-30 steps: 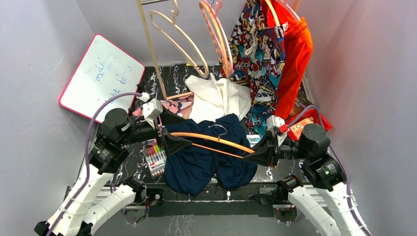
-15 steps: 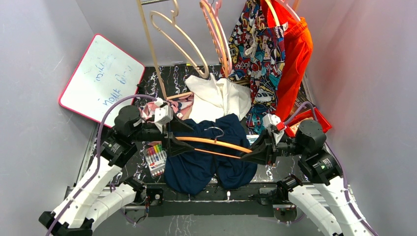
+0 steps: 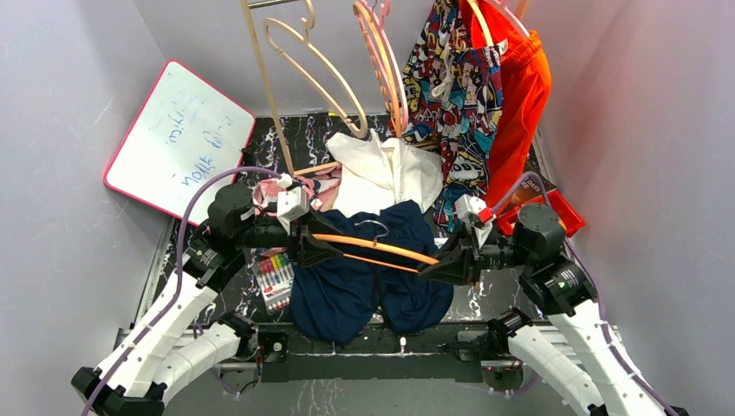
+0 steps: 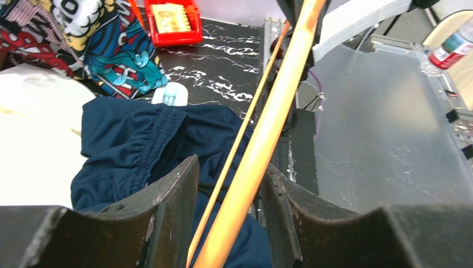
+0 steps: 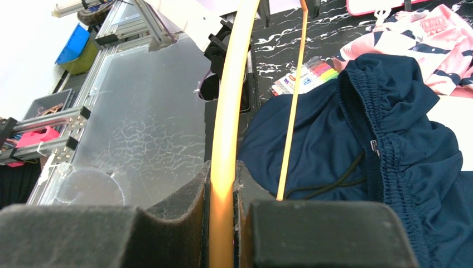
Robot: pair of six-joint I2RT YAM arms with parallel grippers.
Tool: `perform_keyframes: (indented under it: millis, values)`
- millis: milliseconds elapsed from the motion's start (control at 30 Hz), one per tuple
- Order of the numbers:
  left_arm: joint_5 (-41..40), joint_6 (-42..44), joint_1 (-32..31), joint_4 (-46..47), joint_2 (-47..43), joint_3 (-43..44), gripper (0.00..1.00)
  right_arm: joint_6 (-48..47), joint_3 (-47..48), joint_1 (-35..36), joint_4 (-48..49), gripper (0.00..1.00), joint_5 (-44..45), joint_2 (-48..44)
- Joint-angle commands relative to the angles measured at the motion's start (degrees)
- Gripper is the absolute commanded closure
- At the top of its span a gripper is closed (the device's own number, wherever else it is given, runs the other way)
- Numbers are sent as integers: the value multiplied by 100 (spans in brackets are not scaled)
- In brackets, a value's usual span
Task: Place the shorts on the hanger
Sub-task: Hang the shorts on the hanger.
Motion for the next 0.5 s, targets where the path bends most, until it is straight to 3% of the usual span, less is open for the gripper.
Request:
perform_keyframes:
  millis: [0,333,467]
  values:
    - [-501,261,-26,111,-106,-181,100,-49,103,169,426,100,24,220]
    - [-2258,-33,-26,261,-18,-351,100,-30,279,183,364,100,161,428]
    - [-2280,-89,-24,350,-38,-463,100,77,272,182,406,96,203,438]
